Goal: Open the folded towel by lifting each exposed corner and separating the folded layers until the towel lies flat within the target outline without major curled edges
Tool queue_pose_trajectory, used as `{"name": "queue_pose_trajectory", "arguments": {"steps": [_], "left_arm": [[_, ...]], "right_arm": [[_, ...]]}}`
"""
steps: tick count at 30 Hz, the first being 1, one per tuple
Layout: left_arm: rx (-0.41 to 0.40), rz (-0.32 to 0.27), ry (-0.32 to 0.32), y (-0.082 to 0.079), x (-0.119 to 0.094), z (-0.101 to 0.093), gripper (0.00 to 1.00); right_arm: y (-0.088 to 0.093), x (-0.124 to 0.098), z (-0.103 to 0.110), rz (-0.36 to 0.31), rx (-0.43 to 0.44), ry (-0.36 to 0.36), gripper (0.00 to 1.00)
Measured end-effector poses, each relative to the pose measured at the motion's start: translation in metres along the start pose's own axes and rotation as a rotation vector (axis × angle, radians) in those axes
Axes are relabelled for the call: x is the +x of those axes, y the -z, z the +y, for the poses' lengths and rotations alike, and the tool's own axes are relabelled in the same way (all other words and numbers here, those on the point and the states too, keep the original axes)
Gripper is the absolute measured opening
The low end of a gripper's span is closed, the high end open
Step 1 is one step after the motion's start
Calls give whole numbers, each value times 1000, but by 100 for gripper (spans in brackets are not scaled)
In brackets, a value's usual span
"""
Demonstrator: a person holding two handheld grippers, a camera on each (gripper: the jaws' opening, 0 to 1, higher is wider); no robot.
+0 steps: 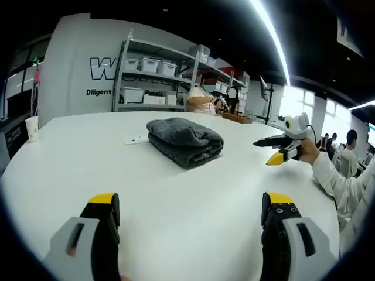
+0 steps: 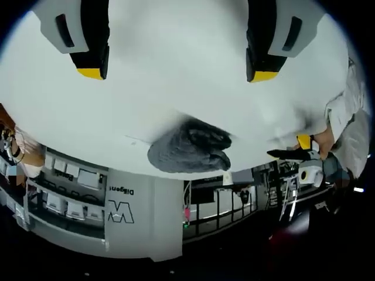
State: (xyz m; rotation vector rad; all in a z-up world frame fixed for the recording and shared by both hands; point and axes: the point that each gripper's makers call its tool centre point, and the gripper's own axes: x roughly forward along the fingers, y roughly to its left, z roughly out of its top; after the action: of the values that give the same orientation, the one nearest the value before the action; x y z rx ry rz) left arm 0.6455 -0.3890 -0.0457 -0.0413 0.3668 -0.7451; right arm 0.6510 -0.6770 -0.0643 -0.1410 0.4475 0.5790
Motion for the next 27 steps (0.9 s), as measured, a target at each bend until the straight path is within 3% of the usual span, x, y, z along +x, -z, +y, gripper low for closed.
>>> {"name": "queue_pose_trajectory", "arguments": {"steps": [4,11,27], "left_arm": [[-16,-8,19,-1,0,-3,99],[36,36,10,4,2,-6,99],[12,60,-1,12,4,0,99]], "right_arm": [[-2,-1,1,-14,22,-17,97],[-3,-2,2,-14,11,-15,98],[-10,-4,3,-36,-34,2,96]]}}
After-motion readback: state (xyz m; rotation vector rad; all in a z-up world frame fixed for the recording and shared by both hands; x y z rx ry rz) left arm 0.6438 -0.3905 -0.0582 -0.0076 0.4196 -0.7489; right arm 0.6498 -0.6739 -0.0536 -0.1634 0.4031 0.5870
